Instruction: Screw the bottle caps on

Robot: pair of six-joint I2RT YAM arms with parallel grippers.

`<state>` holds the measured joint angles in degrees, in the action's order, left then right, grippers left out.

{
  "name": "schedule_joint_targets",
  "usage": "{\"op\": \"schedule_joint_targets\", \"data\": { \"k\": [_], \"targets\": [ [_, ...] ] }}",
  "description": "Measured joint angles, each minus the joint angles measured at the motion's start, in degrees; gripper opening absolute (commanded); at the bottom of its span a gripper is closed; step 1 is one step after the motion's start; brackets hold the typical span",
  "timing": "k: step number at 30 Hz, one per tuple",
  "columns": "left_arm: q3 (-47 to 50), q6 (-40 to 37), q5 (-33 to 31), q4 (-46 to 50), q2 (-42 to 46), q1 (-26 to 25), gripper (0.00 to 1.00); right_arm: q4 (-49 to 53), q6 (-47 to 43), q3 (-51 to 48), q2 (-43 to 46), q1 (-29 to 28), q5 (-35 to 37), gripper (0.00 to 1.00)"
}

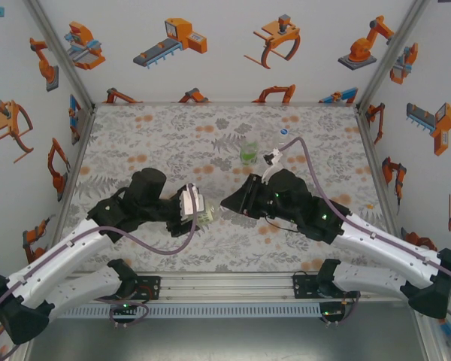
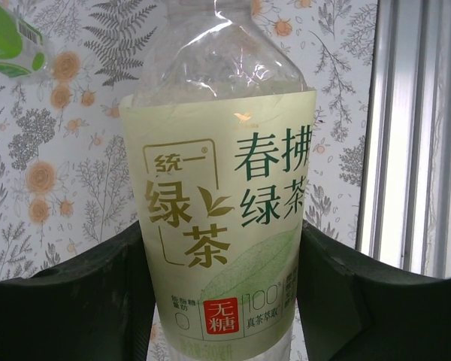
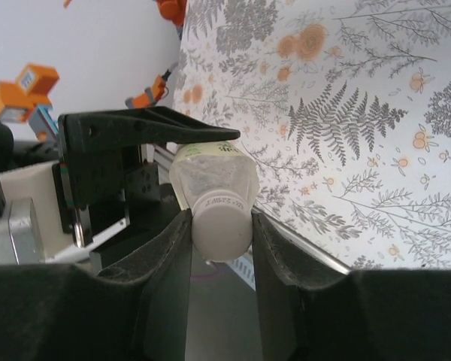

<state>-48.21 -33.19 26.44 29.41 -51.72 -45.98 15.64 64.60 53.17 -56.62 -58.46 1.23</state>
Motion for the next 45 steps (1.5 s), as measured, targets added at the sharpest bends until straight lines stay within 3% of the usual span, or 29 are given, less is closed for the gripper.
{"op": "schedule_joint_targets", "data": {
  "k": [7, 15, 18, 22, 27, 38, 42, 45],
  "targets": [
    [0.0, -0.04, -0.28, -2.12, -0.22, 0.0, 0.0, 1.92, 4.22, 1.27, 0.04, 0.5, 1.2, 0.13],
    [0.0, -0.04, 0.02, -4.39, -0.09, -0.17, 0.0, 5.92, 0.09, 5.73, -0.57, 0.57, 1.14, 0.53],
    [0.0, -0.04, 0.2, -5.16, 0.11, -0.39, 0.0, 7.69, -4.52, 8.94, -0.52, 0.57, 1.03, 0.61],
    [-0.09, -0.07, 0.83, -4.94, 0.13, -0.46, 0.0, 9.14, -12.07, 12.13, 0.15, 0.57, 0.74, 0.62],
    [-1.81, -0.59, 4.44, -2.45, 0.11, -0.46, 0.0, 10.73, -27.61, 14.84, 1.49, 0.57, -2.67, 0.62],
    [-5.68, -2.23, 15.13, 5.35, 0.09, -0.48, 0.0, 21.14, -73.26, 19.98, 1.88, 0.52, -24.55, 0.61],
    [-5.68, -1.99, 13.84, 6.23, 0.13, -0.5, 0.0, 22.05, -78.88, 20.68, 0.98, 0.52, -27.8, 0.58],
    [-5.68, -1.7, 10.88, 6.19, 0.42, -0.5, 0.0, 20.39, -76.32, 20.46, -0.02, 0.52, -27.04, 0.54]
  ]
}}
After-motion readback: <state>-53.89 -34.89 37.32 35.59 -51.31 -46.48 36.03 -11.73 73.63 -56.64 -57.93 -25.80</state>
